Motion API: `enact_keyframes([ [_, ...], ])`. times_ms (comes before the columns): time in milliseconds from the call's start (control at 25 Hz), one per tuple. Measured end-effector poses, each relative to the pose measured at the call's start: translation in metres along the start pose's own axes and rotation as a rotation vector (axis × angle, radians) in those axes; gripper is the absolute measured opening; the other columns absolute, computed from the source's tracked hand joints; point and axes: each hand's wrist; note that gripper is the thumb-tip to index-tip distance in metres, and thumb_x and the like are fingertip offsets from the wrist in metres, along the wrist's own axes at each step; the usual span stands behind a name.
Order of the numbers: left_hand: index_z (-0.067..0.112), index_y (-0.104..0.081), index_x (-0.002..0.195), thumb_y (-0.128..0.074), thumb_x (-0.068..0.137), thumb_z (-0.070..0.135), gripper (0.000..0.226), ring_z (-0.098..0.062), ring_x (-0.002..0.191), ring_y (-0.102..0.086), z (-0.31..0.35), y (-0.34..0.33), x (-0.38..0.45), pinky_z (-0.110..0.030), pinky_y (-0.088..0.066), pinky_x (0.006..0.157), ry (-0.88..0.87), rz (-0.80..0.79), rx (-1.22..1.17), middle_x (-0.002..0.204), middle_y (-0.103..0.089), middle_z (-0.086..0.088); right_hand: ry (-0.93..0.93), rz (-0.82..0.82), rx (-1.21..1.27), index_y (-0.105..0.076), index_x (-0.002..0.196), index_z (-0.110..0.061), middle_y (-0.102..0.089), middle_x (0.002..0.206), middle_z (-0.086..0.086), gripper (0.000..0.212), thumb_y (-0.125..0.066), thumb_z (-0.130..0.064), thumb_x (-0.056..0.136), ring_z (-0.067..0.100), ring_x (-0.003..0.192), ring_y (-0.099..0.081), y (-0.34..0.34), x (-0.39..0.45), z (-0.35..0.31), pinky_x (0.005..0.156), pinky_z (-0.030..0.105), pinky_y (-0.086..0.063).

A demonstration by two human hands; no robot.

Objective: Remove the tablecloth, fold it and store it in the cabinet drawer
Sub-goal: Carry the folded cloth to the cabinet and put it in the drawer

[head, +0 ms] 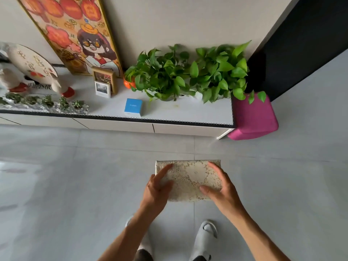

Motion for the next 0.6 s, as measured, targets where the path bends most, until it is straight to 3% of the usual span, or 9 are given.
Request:
enact_keyframes([
  [120,0.037,-0.059,0.129,-0.060,0.079,0.024,0.052,-0.025,0.088,-0.064,-0.074,-0.025,0.058,-0.041,-0.056,0.080,0.033,-0.026,-0.064,0.107,-0.066,-0.013,0.002,-0.016,-0.003,-0.041,0.135,-0.057,-0.041,0.139,-0.031,0.074,-0.080,-0.029,0.079,-0.027,0.124,-0.030,-0.032,0.060,0.075,0.104,0.019,-0.029],
  [240,0.042,-0.063,0.120,-0.062,0.079,0.018,0.047,-0.011,0.074,-0.058,-0.137,-0.050,0.123,-0.029,-0.052,0.070,-0.013,-0.077,-0.121,0.092,-0.067,0.007,0.023,0.020,0.022,-0.041,0.135,-0.057,-0.041,0.139,-0.031,0.074,-0.080,-0.029,0.079,-0.024,0.125,-0.031,-0.054,0.118,0.144,0.109,0.026,-0.030],
  [360,0.045,-0.066,0.113,-0.063,0.077,0.017,0.046,-0.014,0.066,-0.049,-0.177,-0.072,0.184,-0.031,-0.049,0.060,-0.067,-0.117,-0.087,0.078,-0.060,0.004,0.065,0.057,0.068,-0.040,0.135,-0.057,-0.040,0.138,-0.031,0.073,-0.079,-0.030,0.080,-0.017,0.128,-0.032,-0.066,0.170,0.199,0.111,0.029,-0.032],
  [480,0.047,-0.066,0.112,-0.067,0.077,0.008,0.052,-0.015,0.072,-0.059,-0.202,-0.088,0.237,-0.041,-0.058,0.068,-0.142,-0.155,-0.037,0.087,-0.068,0.003,0.107,0.110,0.121,-0.040,0.135,-0.059,-0.038,0.138,-0.035,0.074,-0.080,-0.032,0.079,-0.009,0.132,-0.035,-0.081,0.212,0.245,0.112,0.033,-0.034],
  [600,0.050,-0.062,0.113,-0.069,0.078,-0.007,0.067,-0.013,0.079,-0.066,-0.224,-0.104,0.280,-0.022,-0.056,0.063,-0.220,-0.183,-0.010,0.094,-0.069,0.003,0.146,0.164,0.164,-0.037,0.135,-0.062,-0.035,0.138,-0.039,0.078,-0.081,-0.032,0.078,-0.011,0.134,-0.032,-0.088,0.245,0.282,0.108,0.023,-0.032],
])
Point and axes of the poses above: each hand's wrist, its own x-axis towards the middle knuckle, its own y-axis out of the back of the hand, z = x × y
